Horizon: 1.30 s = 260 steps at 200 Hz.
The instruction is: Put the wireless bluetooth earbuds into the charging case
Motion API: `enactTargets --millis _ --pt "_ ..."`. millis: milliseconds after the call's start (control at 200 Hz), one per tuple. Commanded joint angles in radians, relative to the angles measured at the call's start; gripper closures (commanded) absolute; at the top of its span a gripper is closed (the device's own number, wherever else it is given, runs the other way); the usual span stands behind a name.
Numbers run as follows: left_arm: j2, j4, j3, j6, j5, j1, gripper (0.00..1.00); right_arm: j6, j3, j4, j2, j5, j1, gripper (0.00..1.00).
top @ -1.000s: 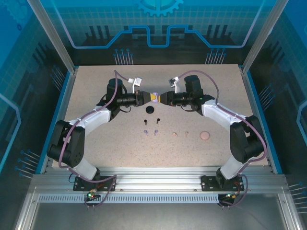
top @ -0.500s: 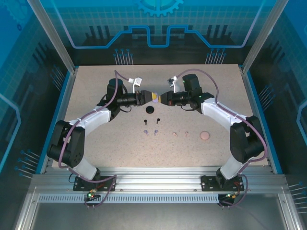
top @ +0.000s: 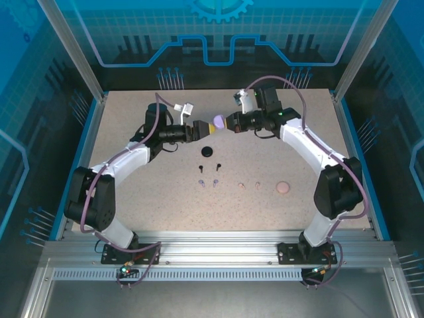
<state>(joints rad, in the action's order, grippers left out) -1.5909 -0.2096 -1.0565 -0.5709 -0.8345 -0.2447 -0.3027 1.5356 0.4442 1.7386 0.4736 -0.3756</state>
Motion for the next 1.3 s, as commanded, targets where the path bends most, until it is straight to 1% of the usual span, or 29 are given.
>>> enactTargets --millis 0,105,250,345,410,475,535,620,800,1020,1296 --pt "0.030 0.133 -0.047 0.112 -0.012 0.039 0.01 0.144 0.115 0.146 0.054 -0.054 0.022 1.00" --pt "0.003 0.235 -0.095 0.193 -0.065 0.061 0.01 0.258 0.214 0.237 0.104 -0.073 0.017 1.00" --pt "-0.071 0.459 -0.220 0.346 -0.132 0.071 0.01 0.455 0.333 0.366 0.169 -0.125 -0.007 1.00" --pt "-0.114 0.568 -0.297 0.418 -0.164 0.071 0.01 0.539 0.377 0.415 0.204 -0.192 -0.035 1.00" --pt "-0.141 0.630 -0.346 0.456 -0.185 0.072 0.02 0.570 0.399 0.433 0.223 -0.217 -0.049 1.00" --pt "-0.173 0.691 -0.395 0.500 -0.191 0.071 0.07 0.595 0.410 0.442 0.230 -0.224 -0.061 1.00" --pt "-0.200 0.749 -0.434 0.536 -0.203 0.071 0.16 0.606 0.409 0.441 0.227 -0.216 -0.065 1.00" --pt "-0.234 0.805 -0.476 0.572 -0.214 0.071 0.23 0.611 0.409 0.439 0.222 -0.198 -0.070 1.00" --pt "-0.271 0.825 -0.510 0.591 -0.251 0.067 0.32 0.613 0.434 0.448 0.215 -0.163 -0.082 1.00" --pt "-0.290 0.814 -0.521 0.589 -0.273 0.050 0.36 0.606 0.481 0.468 0.228 -0.122 -0.096 1.00" --pt "-0.308 0.815 -0.552 0.590 -0.304 0.044 0.42 0.601 0.495 0.469 0.243 -0.116 -0.112 1.00"
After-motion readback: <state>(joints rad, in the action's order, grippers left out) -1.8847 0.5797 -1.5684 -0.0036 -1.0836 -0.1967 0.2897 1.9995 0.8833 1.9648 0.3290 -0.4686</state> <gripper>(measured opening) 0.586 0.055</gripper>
